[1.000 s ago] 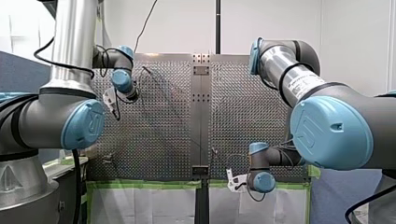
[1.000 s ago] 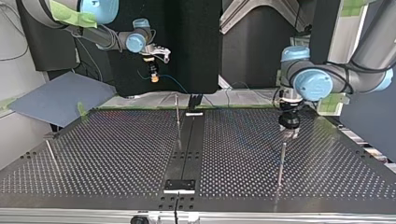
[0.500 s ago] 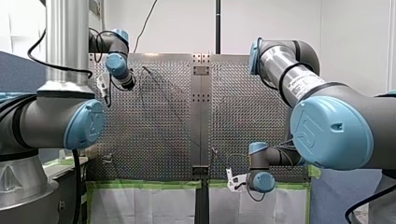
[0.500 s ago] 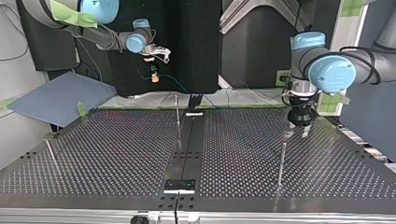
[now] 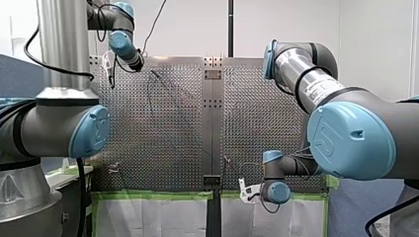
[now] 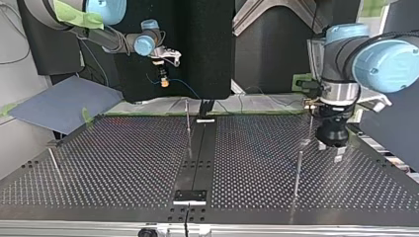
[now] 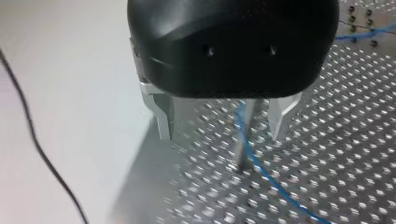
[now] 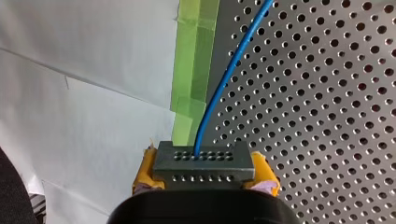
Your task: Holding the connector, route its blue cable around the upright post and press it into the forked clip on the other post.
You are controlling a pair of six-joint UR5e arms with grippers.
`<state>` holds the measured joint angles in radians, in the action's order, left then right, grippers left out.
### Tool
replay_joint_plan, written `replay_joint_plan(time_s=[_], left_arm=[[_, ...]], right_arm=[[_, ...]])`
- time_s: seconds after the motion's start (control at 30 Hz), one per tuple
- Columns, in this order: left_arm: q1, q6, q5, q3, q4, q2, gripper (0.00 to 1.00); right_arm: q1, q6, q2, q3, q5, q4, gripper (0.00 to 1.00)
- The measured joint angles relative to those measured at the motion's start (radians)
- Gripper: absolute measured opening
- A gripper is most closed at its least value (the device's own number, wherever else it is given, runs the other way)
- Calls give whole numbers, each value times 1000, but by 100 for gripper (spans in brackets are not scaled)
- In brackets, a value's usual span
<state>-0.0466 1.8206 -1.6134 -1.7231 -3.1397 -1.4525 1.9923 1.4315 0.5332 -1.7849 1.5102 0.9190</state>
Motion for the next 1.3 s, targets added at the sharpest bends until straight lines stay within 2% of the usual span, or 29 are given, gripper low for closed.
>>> replay_joint_plan(time_s=[0.17,0.43,0.6,0.73,1.1,1.3], left_arm=[[2,-36,9,37,-37,37,100],[16,-92,64,106,-106,107,100],[28,-122,72,133,-145,131,100],[38,-141,62,137,-175,128,100],[70,-146,50,137,-272,53,100],[80,-148,43,137,-322,43,100]], right_arm=[[0,0,0,0,-1,0,0],[1,0,0,0,-3,-3,0],[1,1,0,0,-6,-4,0],[1,2,0,1,-7,-4,0],[1,2,0,2,-10,-5,0],[1,2,0,2,-13,-5,0]])
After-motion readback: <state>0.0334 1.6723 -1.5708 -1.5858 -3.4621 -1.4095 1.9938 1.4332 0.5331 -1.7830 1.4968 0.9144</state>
